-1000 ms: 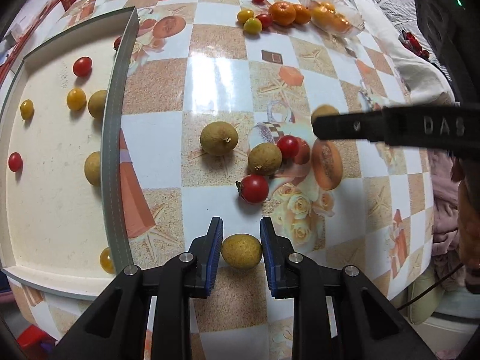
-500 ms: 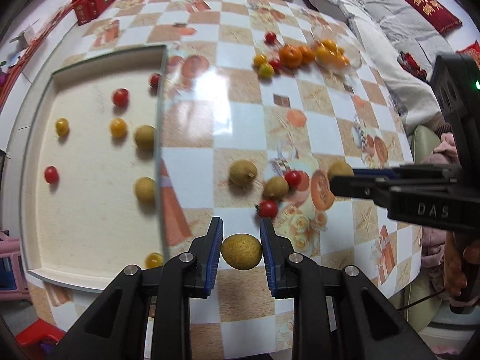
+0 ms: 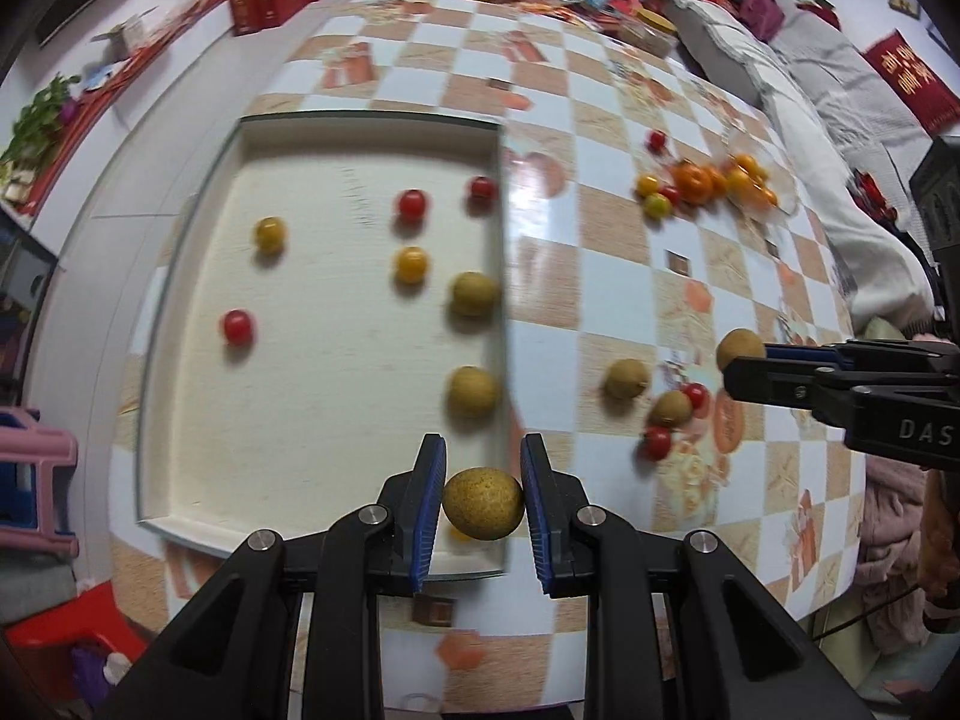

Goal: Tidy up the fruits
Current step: 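Carry both greenish fruits over the white tray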

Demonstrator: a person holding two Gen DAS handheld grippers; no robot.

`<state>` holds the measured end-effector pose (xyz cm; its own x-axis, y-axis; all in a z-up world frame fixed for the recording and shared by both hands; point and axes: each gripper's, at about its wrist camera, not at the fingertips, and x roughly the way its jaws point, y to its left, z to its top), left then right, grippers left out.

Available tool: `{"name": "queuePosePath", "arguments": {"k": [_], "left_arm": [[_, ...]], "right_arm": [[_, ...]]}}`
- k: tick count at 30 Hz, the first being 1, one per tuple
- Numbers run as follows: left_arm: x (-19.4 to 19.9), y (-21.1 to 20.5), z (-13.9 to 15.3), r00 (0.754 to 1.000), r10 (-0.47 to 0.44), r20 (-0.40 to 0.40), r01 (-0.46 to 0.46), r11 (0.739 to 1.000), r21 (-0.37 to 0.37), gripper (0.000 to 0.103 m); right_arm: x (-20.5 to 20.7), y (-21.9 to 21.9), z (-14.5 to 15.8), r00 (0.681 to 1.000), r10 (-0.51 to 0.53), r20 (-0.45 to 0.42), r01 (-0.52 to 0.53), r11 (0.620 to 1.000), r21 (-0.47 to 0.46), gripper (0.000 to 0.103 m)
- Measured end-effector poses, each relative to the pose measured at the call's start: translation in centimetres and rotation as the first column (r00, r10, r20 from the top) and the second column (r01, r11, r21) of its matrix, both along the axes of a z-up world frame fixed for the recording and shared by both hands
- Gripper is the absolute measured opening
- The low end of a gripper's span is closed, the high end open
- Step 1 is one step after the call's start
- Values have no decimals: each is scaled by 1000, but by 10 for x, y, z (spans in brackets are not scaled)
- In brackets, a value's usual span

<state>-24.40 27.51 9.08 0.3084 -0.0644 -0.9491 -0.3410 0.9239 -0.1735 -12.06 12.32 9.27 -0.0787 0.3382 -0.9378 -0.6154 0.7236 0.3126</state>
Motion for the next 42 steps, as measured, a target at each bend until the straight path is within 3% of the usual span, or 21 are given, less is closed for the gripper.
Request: {"name": "queuePosePath", "arguments": {"k": [16,28,42], "left_arm": [[-33,74,-22,985,168,-34,-167,985,40,27],[-26,100,-57,976,198,-90,-190,977,94,27],[-14,96,-77,974,189,-126,-172,976,137,27]], "right_arm": [[-17,92,-1,986,166,9,-166,986,1,27],[2,164,-27,970,242,29,-241,969,-46,27],[37,238,-68,963,262,67,-253,960,-116,28]]}}
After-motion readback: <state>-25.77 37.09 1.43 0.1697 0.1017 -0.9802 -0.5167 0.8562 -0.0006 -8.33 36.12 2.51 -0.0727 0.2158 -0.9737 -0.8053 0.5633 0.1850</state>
